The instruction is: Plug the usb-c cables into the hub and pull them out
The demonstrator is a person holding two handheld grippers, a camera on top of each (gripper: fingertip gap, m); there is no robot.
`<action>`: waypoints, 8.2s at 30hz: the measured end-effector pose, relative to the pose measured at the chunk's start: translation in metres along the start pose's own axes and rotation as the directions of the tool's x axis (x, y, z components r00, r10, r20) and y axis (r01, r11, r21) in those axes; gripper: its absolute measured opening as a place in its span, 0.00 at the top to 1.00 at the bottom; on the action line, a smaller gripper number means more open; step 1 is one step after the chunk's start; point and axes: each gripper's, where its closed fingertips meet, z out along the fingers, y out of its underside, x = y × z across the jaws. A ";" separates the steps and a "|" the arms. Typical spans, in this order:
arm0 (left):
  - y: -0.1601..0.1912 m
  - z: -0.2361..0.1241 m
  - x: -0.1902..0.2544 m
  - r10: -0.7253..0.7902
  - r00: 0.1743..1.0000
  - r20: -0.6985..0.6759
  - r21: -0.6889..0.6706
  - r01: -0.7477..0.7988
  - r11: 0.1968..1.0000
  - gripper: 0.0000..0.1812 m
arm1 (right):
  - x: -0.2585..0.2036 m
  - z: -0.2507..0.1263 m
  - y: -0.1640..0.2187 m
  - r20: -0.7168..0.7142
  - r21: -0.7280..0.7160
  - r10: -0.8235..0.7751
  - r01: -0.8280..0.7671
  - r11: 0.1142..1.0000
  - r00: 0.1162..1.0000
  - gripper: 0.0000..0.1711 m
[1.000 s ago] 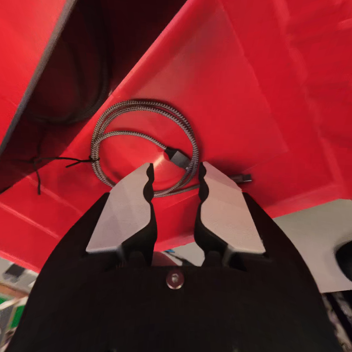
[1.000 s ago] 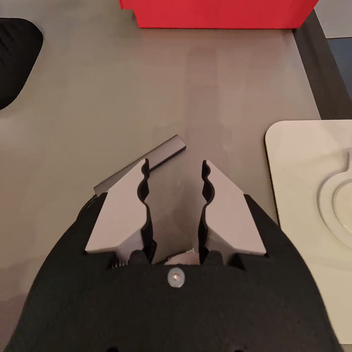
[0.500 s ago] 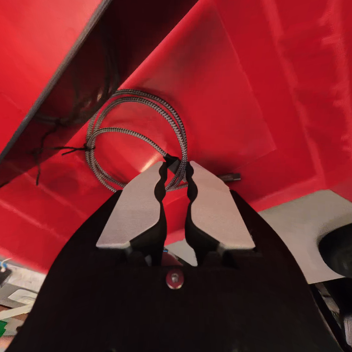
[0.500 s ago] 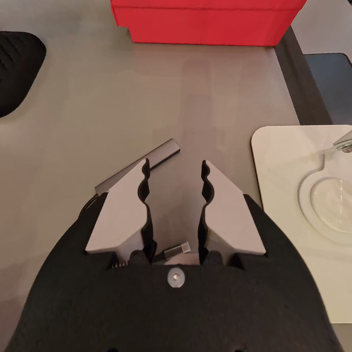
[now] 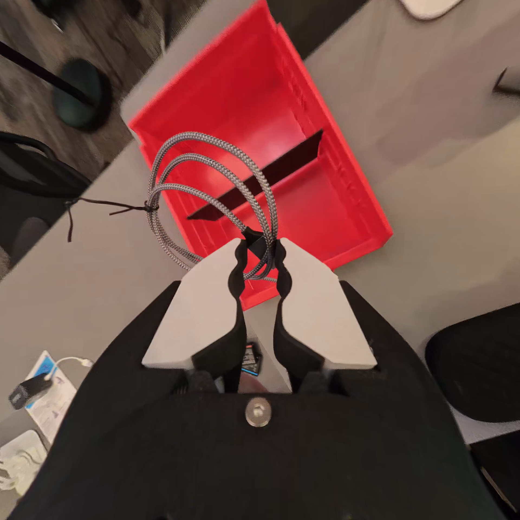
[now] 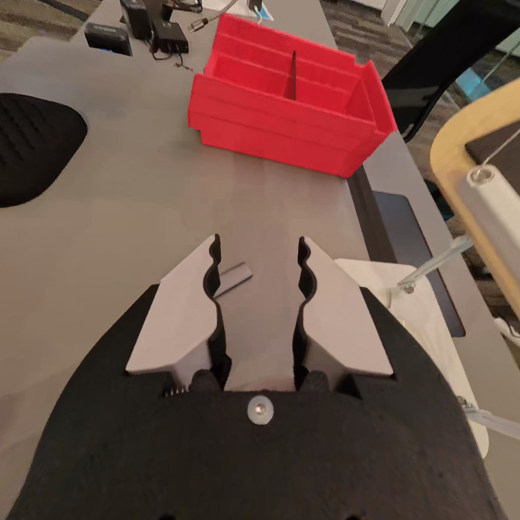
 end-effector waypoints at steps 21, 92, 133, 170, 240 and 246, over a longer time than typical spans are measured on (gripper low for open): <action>-0.182 -0.063 0.164 -0.042 0.999 0.004 0.599 0.031 0.800 0.89 | -0.029 0.038 -0.103 0.137 0.361 0.376 -0.400 0.843 0.916 0.72; -0.058 0.091 0.291 0.323 0.871 -0.371 0.316 -0.209 0.925 0.98 | -0.065 0.021 -0.012 0.311 0.110 -0.042 0.008 0.994 0.950 0.81; -0.156 0.023 0.267 0.434 0.785 -0.442 0.843 0.197 0.500 0.81 | -0.037 -0.015 -0.077 0.519 0.575 0.151 -0.475 0.666 0.841 0.96; -0.225 0.034 0.254 0.292 0.706 -0.645 0.677 0.351 0.647 0.98 | 0.055 -0.049 -0.061 -0.621 -0.248 -0.589 0.584 0.773 0.517 0.98; -0.204 -0.027 0.171 0.253 0.923 -0.289 0.858 0.132 0.497 0.94 | -0.083 0.025 0.108 -0.561 -0.204 0.373 -0.560 0.803 0.739 0.81; -0.206 -0.027 0.176 0.261 0.918 -0.298 0.858 0.138 0.494 0.94 | -0.078 0.029 0.106 -0.585 -0.198 0.350 -0.547 0.813 0.732 0.89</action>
